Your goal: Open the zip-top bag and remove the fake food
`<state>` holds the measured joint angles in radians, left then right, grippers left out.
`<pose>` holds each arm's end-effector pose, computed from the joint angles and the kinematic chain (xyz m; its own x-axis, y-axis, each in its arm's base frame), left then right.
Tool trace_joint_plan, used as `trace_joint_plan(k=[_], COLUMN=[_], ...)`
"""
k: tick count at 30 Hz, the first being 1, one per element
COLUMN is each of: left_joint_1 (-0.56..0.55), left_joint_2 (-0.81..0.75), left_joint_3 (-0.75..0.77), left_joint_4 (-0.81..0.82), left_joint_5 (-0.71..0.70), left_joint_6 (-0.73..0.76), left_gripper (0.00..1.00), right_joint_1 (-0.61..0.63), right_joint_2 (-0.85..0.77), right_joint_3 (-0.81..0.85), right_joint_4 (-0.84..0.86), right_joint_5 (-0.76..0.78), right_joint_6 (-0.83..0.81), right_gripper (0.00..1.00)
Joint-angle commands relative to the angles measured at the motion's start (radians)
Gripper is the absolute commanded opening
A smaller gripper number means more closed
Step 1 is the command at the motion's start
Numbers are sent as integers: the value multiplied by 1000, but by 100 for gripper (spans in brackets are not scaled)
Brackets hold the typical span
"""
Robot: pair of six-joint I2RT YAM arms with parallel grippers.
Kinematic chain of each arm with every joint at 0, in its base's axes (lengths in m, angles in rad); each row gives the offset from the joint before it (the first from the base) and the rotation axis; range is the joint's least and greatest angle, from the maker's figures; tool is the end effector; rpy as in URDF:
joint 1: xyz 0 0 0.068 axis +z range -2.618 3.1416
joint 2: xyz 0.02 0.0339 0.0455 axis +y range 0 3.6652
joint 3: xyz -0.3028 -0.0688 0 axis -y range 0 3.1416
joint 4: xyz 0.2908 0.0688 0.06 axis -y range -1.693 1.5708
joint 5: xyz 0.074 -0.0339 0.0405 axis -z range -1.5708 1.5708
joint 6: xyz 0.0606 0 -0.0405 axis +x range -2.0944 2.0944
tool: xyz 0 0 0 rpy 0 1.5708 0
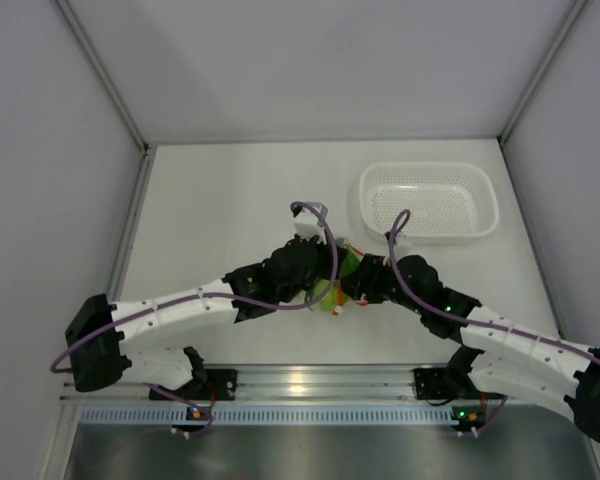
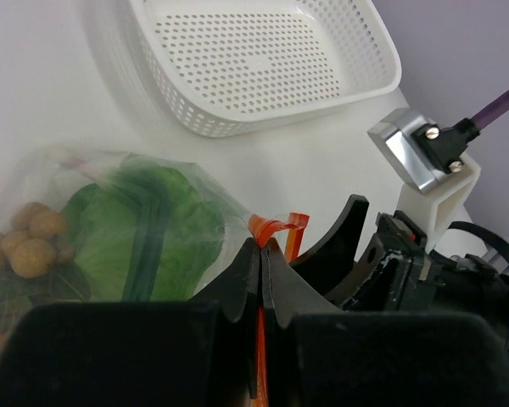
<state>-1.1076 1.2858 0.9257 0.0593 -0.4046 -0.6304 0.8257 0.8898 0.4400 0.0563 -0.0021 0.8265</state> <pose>0.1786 -0.3043 0.3193 -0.4927 -0.2263 -0.8403 0.4506 0.7597 -0.4688 0.1638 0.1777 0.2247 -0.7177 0.3068 -0.6251 -0.3076 0.6657 0.6799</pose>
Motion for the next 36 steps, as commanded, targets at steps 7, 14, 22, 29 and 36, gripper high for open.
trace_joint_plan(k=[7,14,22,29,36], left_joint_1=[-29,-55,-89,-107,-123], left_joint_2=[-31,-77,-100,-105,-137], left_joint_3=[15,-44,-122,-159,-202], left_joint_4=[100,181,280,350,390], left_joint_5=[-128,-180,-246,-272,-301], left_joint_6=[-31,-37,-35,-34,-46], left_gripper=[0,0,0,0,0], right_joint_1=[56,62,72,79,87], right_joint_2=[58,83,141,187,251], right_joint_3=[-58,-30,-70,-84,-122], right_joint_4=[213,228,310,398,534], right_joint_5=[8,-70,-99,-110,-81], right_joint_6=[121,132,207,276,387], right_gripper=[69,84,93,89,83])
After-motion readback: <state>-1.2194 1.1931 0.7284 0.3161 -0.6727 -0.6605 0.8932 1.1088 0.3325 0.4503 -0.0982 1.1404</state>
